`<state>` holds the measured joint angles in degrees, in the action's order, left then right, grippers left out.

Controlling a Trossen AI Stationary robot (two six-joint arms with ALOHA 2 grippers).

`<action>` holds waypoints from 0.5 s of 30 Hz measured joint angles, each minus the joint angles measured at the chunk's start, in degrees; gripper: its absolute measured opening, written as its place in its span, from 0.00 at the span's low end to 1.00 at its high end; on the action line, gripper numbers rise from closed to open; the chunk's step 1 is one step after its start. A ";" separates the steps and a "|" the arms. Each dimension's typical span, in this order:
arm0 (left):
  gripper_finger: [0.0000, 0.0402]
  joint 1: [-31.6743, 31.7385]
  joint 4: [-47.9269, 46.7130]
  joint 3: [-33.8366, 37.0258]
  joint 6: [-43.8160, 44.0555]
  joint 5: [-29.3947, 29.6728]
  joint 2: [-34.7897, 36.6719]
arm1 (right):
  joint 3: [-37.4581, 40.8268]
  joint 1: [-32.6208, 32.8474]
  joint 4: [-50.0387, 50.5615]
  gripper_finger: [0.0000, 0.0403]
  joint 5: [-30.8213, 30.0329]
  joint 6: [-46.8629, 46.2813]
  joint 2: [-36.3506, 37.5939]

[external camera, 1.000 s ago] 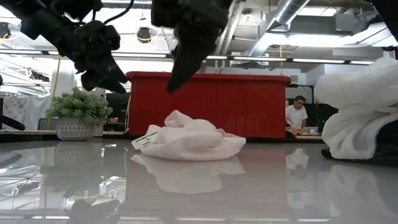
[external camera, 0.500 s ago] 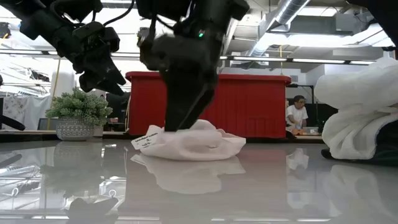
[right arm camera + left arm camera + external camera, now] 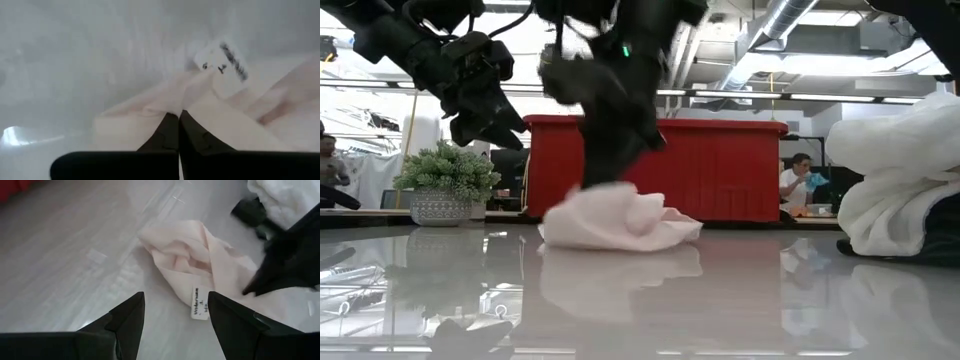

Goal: Fold Laundry from Bin
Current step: Fold the white underwear

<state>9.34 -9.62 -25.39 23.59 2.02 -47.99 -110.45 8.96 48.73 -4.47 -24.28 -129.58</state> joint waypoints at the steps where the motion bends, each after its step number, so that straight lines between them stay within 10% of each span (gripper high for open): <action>1: 0.51 0.00 0.01 0.00 0.00 0.20 0.00 | -1.79 -0.16 0.82 0.04 -0.07 1.08 0.08; 9: 0.51 0.00 0.07 0.00 -1.20 1.39 0.00 | -24.89 -2.39 13.15 0.04 -7.10 12.79 0.33; 15: 0.51 0.00 0.15 0.00 -1.31 1.76 0.00 | -18.61 -4.03 3.76 0.04 -7.74 21.00 13.28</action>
<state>9.34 -9.47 -25.39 22.28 3.77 -47.99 -129.05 4.93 52.48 -12.21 -3.28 -116.30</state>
